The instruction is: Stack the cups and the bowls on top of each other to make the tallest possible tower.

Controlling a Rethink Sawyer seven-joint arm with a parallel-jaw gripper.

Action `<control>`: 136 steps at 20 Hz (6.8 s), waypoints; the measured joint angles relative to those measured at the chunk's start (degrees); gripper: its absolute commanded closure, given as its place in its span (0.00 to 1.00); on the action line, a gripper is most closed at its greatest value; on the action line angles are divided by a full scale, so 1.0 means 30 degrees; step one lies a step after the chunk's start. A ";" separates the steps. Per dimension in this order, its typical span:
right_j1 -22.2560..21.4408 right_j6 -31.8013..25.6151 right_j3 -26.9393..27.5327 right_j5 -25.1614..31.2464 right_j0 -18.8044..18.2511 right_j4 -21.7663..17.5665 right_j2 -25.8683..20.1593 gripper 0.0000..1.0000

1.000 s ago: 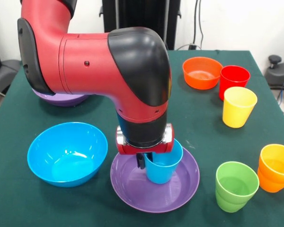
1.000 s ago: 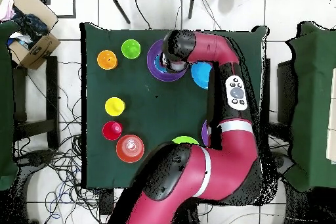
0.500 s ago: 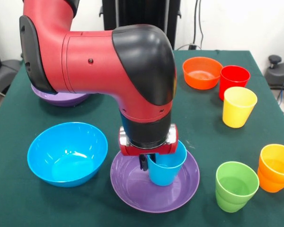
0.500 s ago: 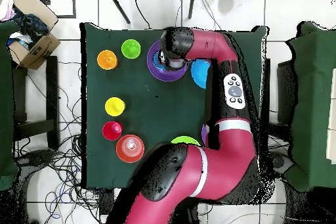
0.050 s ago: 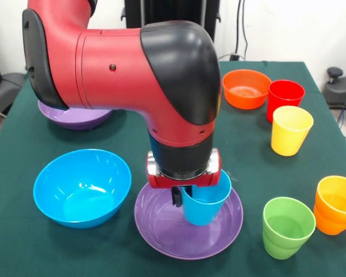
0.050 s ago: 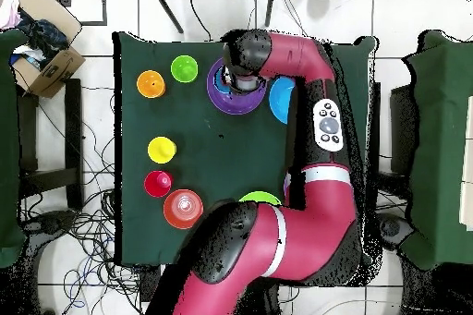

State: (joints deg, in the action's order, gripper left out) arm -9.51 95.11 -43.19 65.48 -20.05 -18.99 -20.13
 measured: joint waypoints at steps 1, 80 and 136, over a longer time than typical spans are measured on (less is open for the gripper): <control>0.0002 0.0000 0.0032 0.0036 -0.0002 -0.0002 0.0000 1.00; 0.0918 0.0000 0.1263 0.0099 -0.0331 -0.0002 -0.0660 0.00; -0.1718 -0.0002 0.2316 0.3708 -0.0935 -0.0014 -0.0487 0.00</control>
State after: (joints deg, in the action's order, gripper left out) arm -14.67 95.11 -36.25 76.60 -22.85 -19.03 -21.60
